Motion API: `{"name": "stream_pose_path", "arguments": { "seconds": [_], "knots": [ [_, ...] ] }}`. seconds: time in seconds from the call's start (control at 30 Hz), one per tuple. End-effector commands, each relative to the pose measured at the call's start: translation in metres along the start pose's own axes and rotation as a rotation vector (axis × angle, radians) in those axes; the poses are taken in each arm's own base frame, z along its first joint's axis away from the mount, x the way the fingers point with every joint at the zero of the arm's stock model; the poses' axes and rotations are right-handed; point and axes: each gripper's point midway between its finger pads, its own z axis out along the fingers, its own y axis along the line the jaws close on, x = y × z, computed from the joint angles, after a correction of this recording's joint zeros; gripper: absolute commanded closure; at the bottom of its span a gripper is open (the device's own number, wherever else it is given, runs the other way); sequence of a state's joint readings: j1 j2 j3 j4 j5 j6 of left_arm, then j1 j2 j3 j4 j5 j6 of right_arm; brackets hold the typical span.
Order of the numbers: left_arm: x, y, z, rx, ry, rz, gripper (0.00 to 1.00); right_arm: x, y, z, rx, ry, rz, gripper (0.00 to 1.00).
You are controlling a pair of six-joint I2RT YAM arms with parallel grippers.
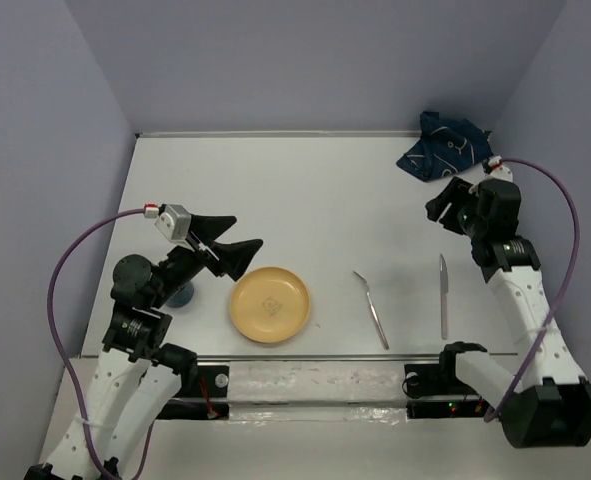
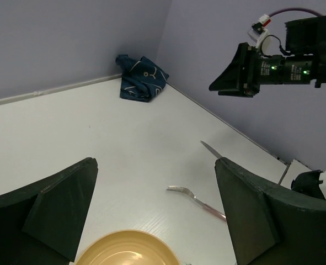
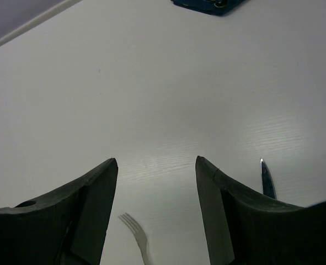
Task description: Set the dinner table for one person
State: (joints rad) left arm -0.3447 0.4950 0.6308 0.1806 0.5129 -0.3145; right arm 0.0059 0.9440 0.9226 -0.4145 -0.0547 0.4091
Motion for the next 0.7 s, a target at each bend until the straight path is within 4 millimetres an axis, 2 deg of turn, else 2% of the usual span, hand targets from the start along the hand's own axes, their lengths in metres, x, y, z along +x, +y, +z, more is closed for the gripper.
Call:
{"name": "stream_pose_path", "arguments": {
  "seconds": [0.0, 0.03, 0.1, 0.13, 0.17, 0.2, 0.23, 0.27, 0.3, 0.33, 0.37, 0.43, 0.47, 0.5, 0.53, 0.57, 0.6, 0.63, 0.67],
  "knots": [
    [-0.004, 0.001, 0.002, -0.002, -0.008, 0.002, 0.01, -0.058, -0.007, 0.034, 0.083, -0.175, -0.033, 0.36],
    [-0.003, 0.001, 0.002, -0.001, -0.009, 0.002, 0.01, -0.060, -0.011, 0.055, 0.117, -0.169, -0.042, 0.35],
    [-0.004, 0.003, 0.003, -0.009, -0.010, 0.003, 0.01, -0.061, -0.019, 0.077, 0.160, -0.157, -0.050, 0.35],
    [-0.004, 0.003, 0.003, -0.012, -0.010, 0.002, 0.01, -0.051, -0.031, 0.100, 0.212, -0.114, -0.058, 0.35],
    [-0.004, 0.004, 0.003, -0.015, -0.008, 0.000, 0.01, -0.052, -0.035, 0.111, 0.231, -0.113, -0.066, 0.35],
    [-0.002, 0.005, 0.004, -0.017, -0.002, -0.005, 0.01, -0.068, -0.031, 0.121, 0.229, -0.155, -0.072, 0.35],
    [0.000, 0.005, 0.005, -0.017, 0.005, -0.009, 0.01, -0.071, -0.033, 0.132, 0.243, -0.157, -0.078, 0.35],
    [0.002, 0.004, 0.005, -0.018, 0.015, -0.014, 0.01, -0.076, -0.040, 0.156, 0.287, -0.156, -0.092, 0.35],
    [0.002, 0.004, 0.006, -0.020, 0.016, -0.011, 0.01, -0.057, -0.054, 0.171, 0.327, -0.102, -0.110, 0.35],
    [0.006, 0.006, 0.006, -0.026, 0.028, -0.012, 0.01, -0.079, -0.051, 0.181, 0.346, -0.137, -0.129, 0.35],
    [0.005, 0.008, 0.007, -0.036, 0.029, -0.010, 0.01, -0.062, -0.064, 0.206, 0.384, -0.087, -0.143, 0.35],
    [0.007, 0.009, 0.008, -0.045, 0.036, -0.007, 0.01, -0.062, -0.071, 0.229, 0.417, -0.074, -0.165, 0.35],
    [0.008, 0.011, 0.010, -0.051, 0.045, -0.005, 0.01, -0.086, -0.066, 0.237, 0.432, -0.118, -0.181, 0.35],
    [0.009, 0.013, 0.010, -0.058, 0.049, -0.008, 0.01, -0.066, -0.081, 0.258, 0.473, -0.062, -0.202, 0.36],
    [0.011, 0.014, 0.012, -0.064, 0.059, -0.005, 0.01, -0.089, -0.077, 0.265, 0.491, -0.105, -0.211, 0.36],
    [0.012, 0.015, 0.012, -0.066, 0.062, -0.004, 0.01, -0.089, -0.080, 0.274, 0.505, -0.099, -0.219, 0.36],
    [0.012, 0.017, 0.012, -0.074, 0.064, -0.002, 0.01, -0.072, -0.097, 0.290, 0.539, -0.055, -0.235, 0.36],
    [0.013, 0.017, 0.012, -0.075, 0.067, -0.004, 0.01, -0.069, -0.100, 0.298, 0.547, -0.041, -0.244, 0.36],
    [0.012, 0.018, 0.013, -0.080, 0.064, 0.002, 0.01, -0.085, -0.093, 0.306, 0.534, -0.069, -0.243, 0.35]
  ]
}}
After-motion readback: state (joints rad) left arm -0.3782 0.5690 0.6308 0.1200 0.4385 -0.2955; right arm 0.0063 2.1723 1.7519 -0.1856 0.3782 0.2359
